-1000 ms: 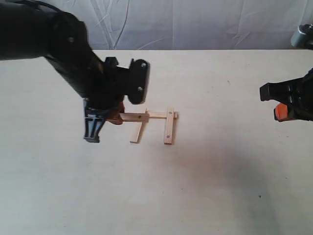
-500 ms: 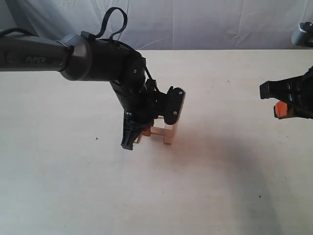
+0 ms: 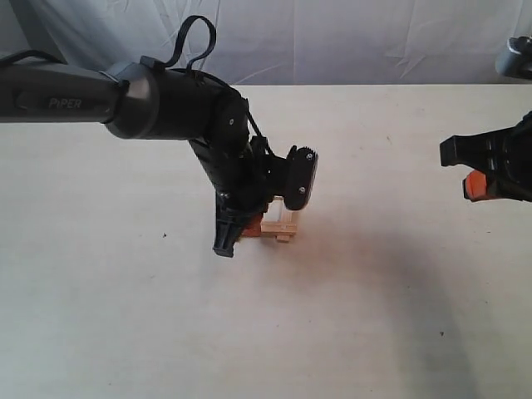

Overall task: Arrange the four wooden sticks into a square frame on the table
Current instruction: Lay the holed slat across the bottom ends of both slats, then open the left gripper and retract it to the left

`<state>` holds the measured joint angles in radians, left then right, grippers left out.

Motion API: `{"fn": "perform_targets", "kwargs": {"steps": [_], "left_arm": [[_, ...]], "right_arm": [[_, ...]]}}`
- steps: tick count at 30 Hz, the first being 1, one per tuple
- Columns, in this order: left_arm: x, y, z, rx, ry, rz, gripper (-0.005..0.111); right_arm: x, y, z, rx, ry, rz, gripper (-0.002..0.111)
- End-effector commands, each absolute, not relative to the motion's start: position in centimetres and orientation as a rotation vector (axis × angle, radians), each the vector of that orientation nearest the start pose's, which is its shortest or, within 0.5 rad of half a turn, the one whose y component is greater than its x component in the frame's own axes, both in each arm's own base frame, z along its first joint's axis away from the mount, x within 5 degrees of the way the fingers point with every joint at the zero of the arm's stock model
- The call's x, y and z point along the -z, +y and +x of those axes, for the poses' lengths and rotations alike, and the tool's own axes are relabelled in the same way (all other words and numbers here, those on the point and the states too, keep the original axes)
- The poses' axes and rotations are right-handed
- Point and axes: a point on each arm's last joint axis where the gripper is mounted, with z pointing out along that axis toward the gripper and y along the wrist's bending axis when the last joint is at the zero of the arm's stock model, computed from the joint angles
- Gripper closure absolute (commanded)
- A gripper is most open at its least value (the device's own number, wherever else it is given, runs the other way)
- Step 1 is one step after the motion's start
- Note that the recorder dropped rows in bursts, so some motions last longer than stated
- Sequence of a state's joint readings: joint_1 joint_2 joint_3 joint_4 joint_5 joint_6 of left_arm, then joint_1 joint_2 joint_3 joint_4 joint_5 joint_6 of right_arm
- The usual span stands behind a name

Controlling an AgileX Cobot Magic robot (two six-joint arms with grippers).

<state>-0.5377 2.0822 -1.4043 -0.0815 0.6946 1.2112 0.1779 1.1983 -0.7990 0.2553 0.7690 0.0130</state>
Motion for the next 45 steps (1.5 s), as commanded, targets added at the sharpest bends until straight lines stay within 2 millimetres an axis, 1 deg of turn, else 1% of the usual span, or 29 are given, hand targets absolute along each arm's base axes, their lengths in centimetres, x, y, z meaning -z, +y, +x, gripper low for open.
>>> {"fn": "perform_targets", "kwargs": {"steps": [1, 2, 4, 6, 7, 9, 11, 14, 16, 19, 21, 23, 25, 27, 30, 34, 38, 40, 42, 45], "left_arm": [[-14.1, -22.2, 35.6, 0.035, -2.321, -2.529, 0.066], [-14.2, -22.1, 35.5, 0.035, -2.326, -2.520, 0.067], [-14.9, -22.1, 35.5, 0.027, -2.405, -2.463, 0.068], [-16.0, -21.9, 35.5, 0.037, -2.529, -2.369, 0.071], [-16.5, -21.8, 35.4, 0.036, -2.612, -2.296, 0.073], [-18.0, -21.5, 35.3, 0.043, -2.761, -2.149, 0.081], [-19.4, -21.0, 35.1, 0.037, -2.874, -2.011, 0.091], [-21.2, -20.4, 34.3, 0.023, -2.971, -1.823, 0.106], [-22.3, -19.9, 33.7, 0.027, -3.009, -1.732, 0.107], [-24.7, -18.1, 33.3, -0.011, -3.162, -1.449, 0.107], [-26.5, -16.4, 32.9, -0.038, -3.254, -1.229, 0.107], [-28.1, -14.5, 32.4, -0.059, -3.336, -1.042, 0.107], [-29.6, -12.5, 31.5, -0.097, -3.440, -0.862, 0.107], [-31.2, -10.5, 30.1, -0.124, -3.526, -0.744, 0.107], [-33.4, -8.3, 27.0, -0.150, -3.655, -0.641, 0.107], [-35.2, -6.5, 22.3, -0.221, -3.841, -0.552, 0.107], [-35.7, -5.3, 17.9, -0.315, -4.003, -0.552, 0.107], [-35.2, -4.7, 16.1, -0.345, -4.061, -0.557, 0.107], [-34.7, -4.2, 14.2, -0.377, -4.124, -0.565, 0.107], [-33.7, -3.7, 12.5, -0.408, -4.183, -0.572, 0.107]], "right_arm": [[-26.9, 5.4, 21.7, -0.359, 2.623, -0.029, 0.108], [-26.9, 5.4, 21.7, -0.359, 2.621, -0.028, 0.108], [-27.0, 5.4, 21.8, -0.358, 2.614, -0.027, 0.108], [-27.0, 5.4, 21.8, -0.358, 2.607, -0.026, 0.108], [-27.0, 5.4, 21.8, -0.358, 2.607, -0.026, 0.108], [-27.0, 5.4, 21.8, -0.358, 2.607, -0.026, 0.108], [-27.0, 5.4, 21.8, -0.343, 2.602, -0.083, 0.108], [-26.7, 5.3, 21.9, -0.323, 2.580, -0.131, 0.108], [-26.1, 5.2, 21.8, -0.311, 2.573, -0.141, 0.108], [-25.4, 5.2, 21.4, -0.295, 2.579, -0.183, 0.108], [-25.4, 5.0, 20.8, -0.286, 2.558, -0.205, 0.108], [-25.9, 4.9, 20.0, -0.278, 2.518, -0.230, 0.108], [-26.8, 4.7, 18.9, -0.268, 2.447, -0.250, 0.108], [-27.9, 4.4, 17.5, -0.265, 2.356, -0.242, 0.108], [-29.1, 3.9, 15.3, -0.254, 2.239, -0.241, 0.108], [-30.4, 3.2, 11.9, -0.238, 2.089, -0.250, 0.108], [-31.0, 2.7, 8.8, -0.234, 1.955, -0.247, 0.108], [-30.9, 2.4, 7.5, -0.234, 1.904, -0.245, 0.108], [-30.6, 2.3, 6.7, -0.231, 1.867, -0.244, 0.108], [-30.0, 1.9, 5.9, -0.200, 1.805, -0.242, 0.108]]}}
